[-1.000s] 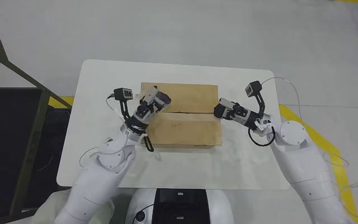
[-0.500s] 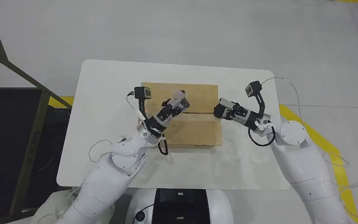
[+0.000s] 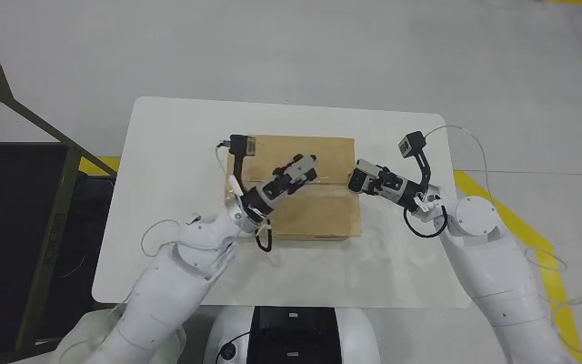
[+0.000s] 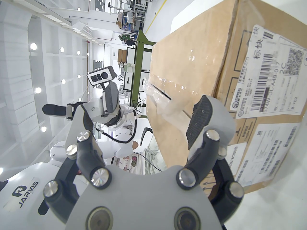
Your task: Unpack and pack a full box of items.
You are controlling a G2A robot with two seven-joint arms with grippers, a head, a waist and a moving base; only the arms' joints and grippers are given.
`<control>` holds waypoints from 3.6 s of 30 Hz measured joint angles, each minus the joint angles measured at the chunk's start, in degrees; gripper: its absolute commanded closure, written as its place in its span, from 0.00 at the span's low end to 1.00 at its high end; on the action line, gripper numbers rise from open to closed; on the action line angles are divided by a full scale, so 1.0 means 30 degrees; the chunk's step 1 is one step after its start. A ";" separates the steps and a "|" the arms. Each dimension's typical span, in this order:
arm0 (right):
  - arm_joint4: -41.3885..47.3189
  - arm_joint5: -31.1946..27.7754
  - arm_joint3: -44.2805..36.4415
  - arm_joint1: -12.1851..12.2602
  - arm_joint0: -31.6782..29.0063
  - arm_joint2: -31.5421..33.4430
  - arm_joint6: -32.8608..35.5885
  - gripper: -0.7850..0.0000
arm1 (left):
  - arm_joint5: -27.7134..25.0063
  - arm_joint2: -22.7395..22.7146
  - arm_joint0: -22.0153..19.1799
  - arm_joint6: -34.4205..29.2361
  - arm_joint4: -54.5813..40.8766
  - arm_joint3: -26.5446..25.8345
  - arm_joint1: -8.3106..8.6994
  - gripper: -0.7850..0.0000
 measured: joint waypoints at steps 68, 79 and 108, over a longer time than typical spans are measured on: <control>0.0090 -0.0394 -0.1068 -0.0099 0.0582 0.0257 -0.0703 0.00 | 0.2576 -1.1987 0.1502 -0.5430 -0.5587 0.5289 0.1214 0.00; 0.0519 0.0508 -0.0260 -0.0189 0.1188 -0.0158 0.0349 0.00 | 0.2576 -1.1987 0.1502 -0.5430 -0.5587 0.5289 0.1214 0.00; -0.3452 0.2353 -0.2220 0.0194 0.0896 0.0746 0.0135 0.16 | 0.2576 -1.1987 0.1502 -0.5430 -0.5587 0.5289 0.1214 0.00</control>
